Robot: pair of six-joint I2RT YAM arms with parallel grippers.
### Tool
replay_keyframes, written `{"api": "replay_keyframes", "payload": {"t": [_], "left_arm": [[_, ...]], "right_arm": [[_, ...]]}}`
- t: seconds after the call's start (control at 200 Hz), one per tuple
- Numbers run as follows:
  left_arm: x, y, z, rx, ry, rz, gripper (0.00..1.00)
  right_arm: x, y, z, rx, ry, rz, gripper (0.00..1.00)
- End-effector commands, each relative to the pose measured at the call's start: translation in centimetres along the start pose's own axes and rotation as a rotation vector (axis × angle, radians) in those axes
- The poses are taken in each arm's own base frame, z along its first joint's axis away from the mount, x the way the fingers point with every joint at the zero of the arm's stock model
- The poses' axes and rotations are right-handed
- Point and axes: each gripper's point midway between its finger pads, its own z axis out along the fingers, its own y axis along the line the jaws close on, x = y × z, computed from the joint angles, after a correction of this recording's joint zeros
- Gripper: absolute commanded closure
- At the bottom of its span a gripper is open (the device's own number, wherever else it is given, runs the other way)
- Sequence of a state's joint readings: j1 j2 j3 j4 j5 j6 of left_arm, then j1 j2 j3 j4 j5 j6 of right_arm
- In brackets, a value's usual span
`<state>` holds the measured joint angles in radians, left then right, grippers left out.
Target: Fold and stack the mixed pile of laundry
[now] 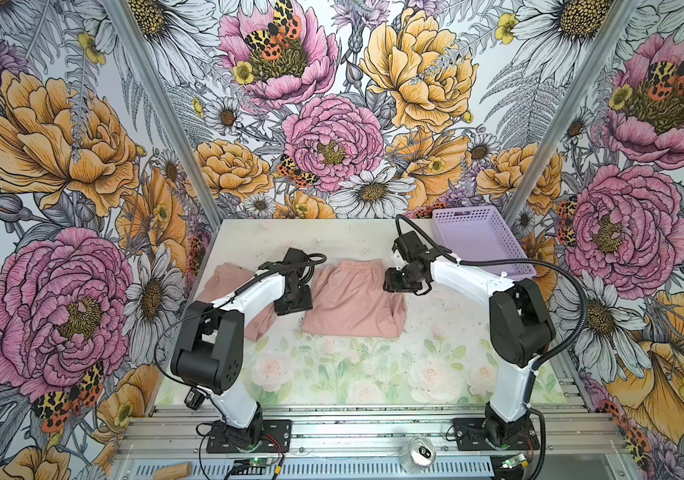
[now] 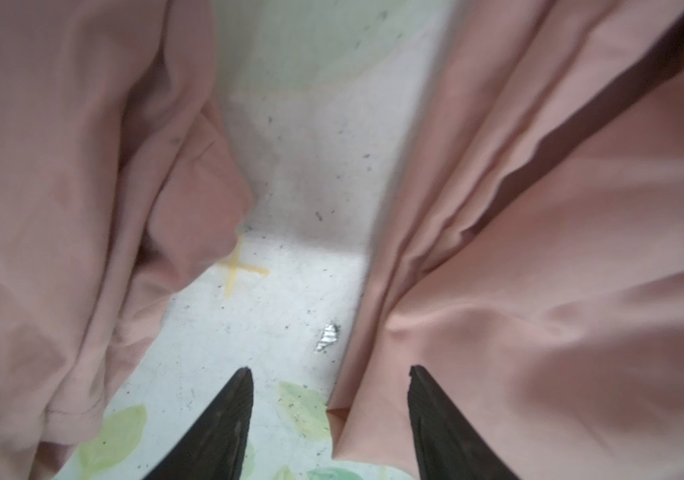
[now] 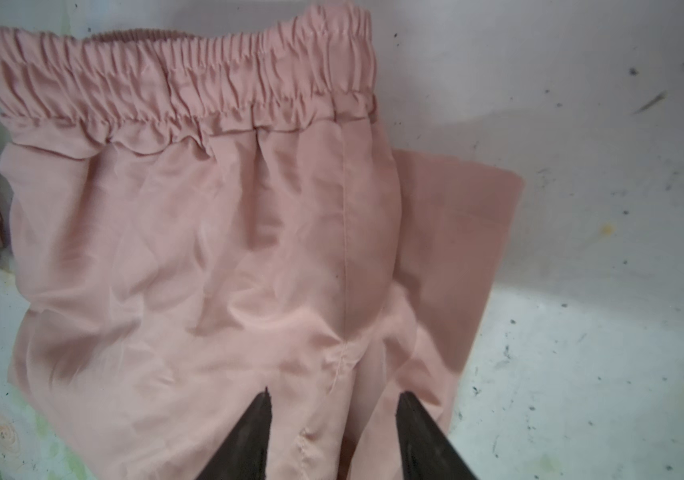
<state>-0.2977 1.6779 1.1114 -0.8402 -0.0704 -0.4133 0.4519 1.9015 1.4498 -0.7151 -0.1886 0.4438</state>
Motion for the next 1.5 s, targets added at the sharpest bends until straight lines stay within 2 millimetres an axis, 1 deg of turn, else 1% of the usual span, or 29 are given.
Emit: {"api": "replay_keyframes", "payload": {"t": [0.0, 0.12, 0.255, 0.38, 0.47, 0.57, 0.635, 0.64, 0.65, 0.666, 0.691, 0.731, 0.801, 1.031, 1.136, 1.316, 1.496], "left_arm": [[-1.0, 1.0, 1.1, -0.056, -0.051, 0.007, 0.43], [-2.0, 1.5, 2.0, -0.073, -0.080, -0.006, 0.49], [-3.8, 1.8, 2.5, -0.071, -0.127, -0.029, 0.55], [-5.0, 2.5, 3.1, -0.082, -0.150, -0.051, 0.59], [-6.0, 3.1, 3.2, -0.091, -0.169, -0.066, 0.61], [-7.2, 3.8, 3.2, -0.091, -0.189, -0.089, 0.61], [-8.2, 4.1, 2.7, -0.088, -0.210, -0.102, 0.62], [-8.2, 4.2, 2.7, -0.089, -0.209, -0.103, 0.62], [-7.9, 4.3, 3.6, -0.098, -0.187, -0.100, 0.62], [-7.9, 4.4, 3.9, -0.101, -0.181, -0.100, 0.62], [-8.2, 4.5, 3.9, -0.102, -0.184, -0.103, 0.62], [-8.7, 5.3, 3.8, -0.131, -0.198, -0.114, 0.62], [-9.2, 5.8, 3.7, -0.137, -0.205, -0.130, 0.62], [-9.5, 7.4, 4.6, -0.153, -0.194, -0.175, 0.62], [-9.9, 7.5, 4.9, -0.149, -0.193, -0.191, 0.63], [-11.5, 7.5, 4.9, -0.153, -0.210, -0.190, 0.63], [-13.0, 8.3, 4.8, -0.174, -0.226, -0.202, 0.63]], "right_arm": [[-0.7, 0.6, -1.9, -0.020, -0.044, 0.011, 0.50], [-0.7, 0.6, -2.1, -0.018, -0.049, 0.013, 0.50], [-0.4, 0.4, -2.4, -0.009, -0.054, 0.017, 0.52], [-0.2, 0.2, -2.6, -0.002, -0.057, 0.024, 0.52], [-0.2, 0.0, -2.8, 0.002, -0.063, 0.026, 0.52], [-0.1, 0.0, -2.9, 0.001, -0.065, 0.028, 0.53], [-0.1, -0.1, -2.8, 0.003, -0.061, 0.031, 0.53], [0.0, -0.1, -2.8, 0.003, -0.060, 0.030, 0.53], [0.0, -0.1, -2.8, 0.003, -0.060, 0.030, 0.53], [-0.1, -0.1, -2.8, 0.003, -0.060, 0.031, 0.53], [0.0, -0.2, -2.7, 0.004, -0.057, 0.031, 0.53], [0.0, -0.2, -2.6, 0.004, -0.055, 0.032, 0.53], [0.1, -0.2, -2.6, 0.004, -0.054, 0.033, 0.53], [0.6, -0.5, -2.3, 0.011, -0.044, 0.037, 0.53], [0.8, -0.7, -2.2, 0.014, -0.039, 0.041, 0.53], [0.9, -0.9, -2.2, 0.017, -0.039, 0.046, 0.53], [1.2, -1.1, -2.3, 0.019, -0.038, 0.052, 0.53]]}}
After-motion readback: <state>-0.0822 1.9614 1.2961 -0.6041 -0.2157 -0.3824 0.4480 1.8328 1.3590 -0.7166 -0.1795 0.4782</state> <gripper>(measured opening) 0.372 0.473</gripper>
